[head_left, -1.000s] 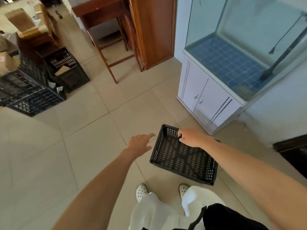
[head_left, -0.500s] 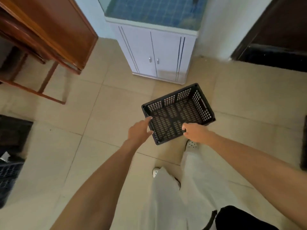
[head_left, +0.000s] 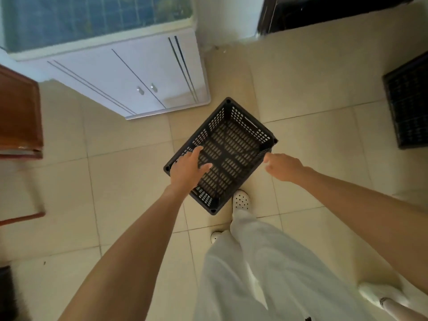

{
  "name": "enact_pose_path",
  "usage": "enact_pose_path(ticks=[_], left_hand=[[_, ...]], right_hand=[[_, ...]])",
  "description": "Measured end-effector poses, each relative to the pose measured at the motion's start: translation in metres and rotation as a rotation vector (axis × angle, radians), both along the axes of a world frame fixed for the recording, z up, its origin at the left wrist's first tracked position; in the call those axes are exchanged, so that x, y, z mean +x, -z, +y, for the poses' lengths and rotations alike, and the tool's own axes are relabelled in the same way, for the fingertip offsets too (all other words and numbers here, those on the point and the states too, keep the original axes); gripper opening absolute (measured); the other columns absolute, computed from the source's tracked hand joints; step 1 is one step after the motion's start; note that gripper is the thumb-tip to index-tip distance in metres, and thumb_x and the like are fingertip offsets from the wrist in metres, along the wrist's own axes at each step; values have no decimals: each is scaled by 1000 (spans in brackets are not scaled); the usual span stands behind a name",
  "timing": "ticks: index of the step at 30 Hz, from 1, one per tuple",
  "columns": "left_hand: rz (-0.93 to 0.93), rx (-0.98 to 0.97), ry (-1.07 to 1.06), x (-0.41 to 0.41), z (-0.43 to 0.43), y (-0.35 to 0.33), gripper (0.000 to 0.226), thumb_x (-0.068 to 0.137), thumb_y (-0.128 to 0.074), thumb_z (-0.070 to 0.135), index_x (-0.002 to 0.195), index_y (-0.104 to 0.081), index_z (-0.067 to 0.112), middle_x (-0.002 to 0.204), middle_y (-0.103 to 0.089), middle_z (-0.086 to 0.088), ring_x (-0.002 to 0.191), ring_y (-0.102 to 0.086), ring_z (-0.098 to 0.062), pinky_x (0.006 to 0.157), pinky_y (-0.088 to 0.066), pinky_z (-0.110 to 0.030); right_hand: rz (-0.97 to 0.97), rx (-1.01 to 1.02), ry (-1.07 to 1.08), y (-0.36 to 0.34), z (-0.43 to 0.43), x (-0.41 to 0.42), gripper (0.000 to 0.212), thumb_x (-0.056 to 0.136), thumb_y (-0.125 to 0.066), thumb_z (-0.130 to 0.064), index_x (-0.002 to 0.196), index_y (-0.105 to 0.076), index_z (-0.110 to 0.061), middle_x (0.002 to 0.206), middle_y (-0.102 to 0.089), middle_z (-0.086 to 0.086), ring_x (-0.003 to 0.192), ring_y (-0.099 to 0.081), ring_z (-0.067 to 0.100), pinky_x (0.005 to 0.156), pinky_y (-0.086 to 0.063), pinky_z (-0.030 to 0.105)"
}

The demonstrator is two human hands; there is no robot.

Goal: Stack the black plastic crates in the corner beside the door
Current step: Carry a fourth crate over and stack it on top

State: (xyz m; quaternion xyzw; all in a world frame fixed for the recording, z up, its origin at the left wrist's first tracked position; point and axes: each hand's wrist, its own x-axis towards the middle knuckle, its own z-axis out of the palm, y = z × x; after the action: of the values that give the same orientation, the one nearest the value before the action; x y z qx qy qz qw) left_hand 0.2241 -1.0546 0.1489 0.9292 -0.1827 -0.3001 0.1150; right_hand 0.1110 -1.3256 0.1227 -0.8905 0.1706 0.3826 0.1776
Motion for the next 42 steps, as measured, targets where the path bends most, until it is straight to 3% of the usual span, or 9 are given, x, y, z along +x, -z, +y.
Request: enact_pose_path(ticks=[8, 18, 23, 27, 31, 33, 35, 38, 42], left_hand=[[66, 117, -36, 58, 5, 94, 70, 87, -39, 73, 143, -37, 30, 139, -54, -4, 126, -51, -31, 98, -44, -52], [136, 54, -32, 112, 24, 239, 74, 85, -54, 65, 145, -35, 25, 150, -39, -4, 136, -40, -30, 105, -40, -55], [166, 23, -53, 138, 22, 311, 82, 86, -63, 54, 150, -29, 17, 153, -34, -9, 139, -36, -34, 110, -37, -54], [302, -205, -290, 138, 13, 348, 67, 84, -71, 43, 138, -45, 13, 129, -57, -7, 119, -56, -28, 99, -49, -47], [292, -334, -464, 138, 8, 353, 38, 84, -71, 43, 108, -65, 14, 86, -63, 6, 77, -59, -9, 63, -42, -20], [252, -342, -525, 133, 4, 345, 26, 83, -74, 41, 80, -64, 17, 72, -60, 5, 65, -55, -10, 57, -40, -20], [215, -353, -575, 128, 1, 330, 36, 82, -74, 39, 61, -52, 21, 60, -50, 6, 55, -45, -11, 55, -37, -22], [200, -326, -562, 129, -10, 295, 47, 81, -74, 45, 57, -42, 21, 57, -41, 4, 52, -34, -12, 54, -33, -25], [224, -278, -534, 128, -23, 239, 40, 77, -74, 52, 67, -54, 19, 69, -57, -1, 62, -52, -15, 57, -40, -25]], right_hand=[[153, -23, 165, 76, 19, -5, 42, 97, -34, -30, 137, -40, -20, 128, -57, 7, 110, -57, 26, 79, -44, 35], [310, 29, 609, 211, 83, -28, 43, 99, -37, -37, 134, -42, -14, 129, -55, 11, 110, -57, 28, 86, -47, 34], [180, 56, 948, 287, 94, -26, 58, 97, -42, -47, 138, -35, -6, 130, -54, 17, 114, -54, 35, 81, -42, 31], [-35, 89, 1203, 319, 98, -29, 48, 97, -48, -37, 130, -39, -2, 126, -56, 20, 111, -55, 36, 77, -38, 29], [-87, 26, 1202, 325, 96, -29, 47, 98, -47, -35, 127, -42, 1, 126, -55, 22, 111, -55, 38, 78, -42, 33], [-53, 8, 1174, 315, 92, -30, 49, 99, -46, -37, 128, -44, 2, 127, -56, 22, 113, -55, 38, 82, -44, 34], [-60, 8, 1172, 301, 86, -32, 48, 98, -47, -36, 128, -46, 2, 126, -57, 21, 112, -56, 37, 78, -43, 31], [-105, 4, 1159, 268, 72, -33, 46, 97, -49, -35, 125, -48, 1, 125, -58, 21, 110, -57, 35, 74, -39, 27], [-103, 41, 1153, 209, 58, -38, 46, 98, -46, -36, 126, -49, 1, 124, -57, 19, 109, -57, 33, 75, -38, 26]])
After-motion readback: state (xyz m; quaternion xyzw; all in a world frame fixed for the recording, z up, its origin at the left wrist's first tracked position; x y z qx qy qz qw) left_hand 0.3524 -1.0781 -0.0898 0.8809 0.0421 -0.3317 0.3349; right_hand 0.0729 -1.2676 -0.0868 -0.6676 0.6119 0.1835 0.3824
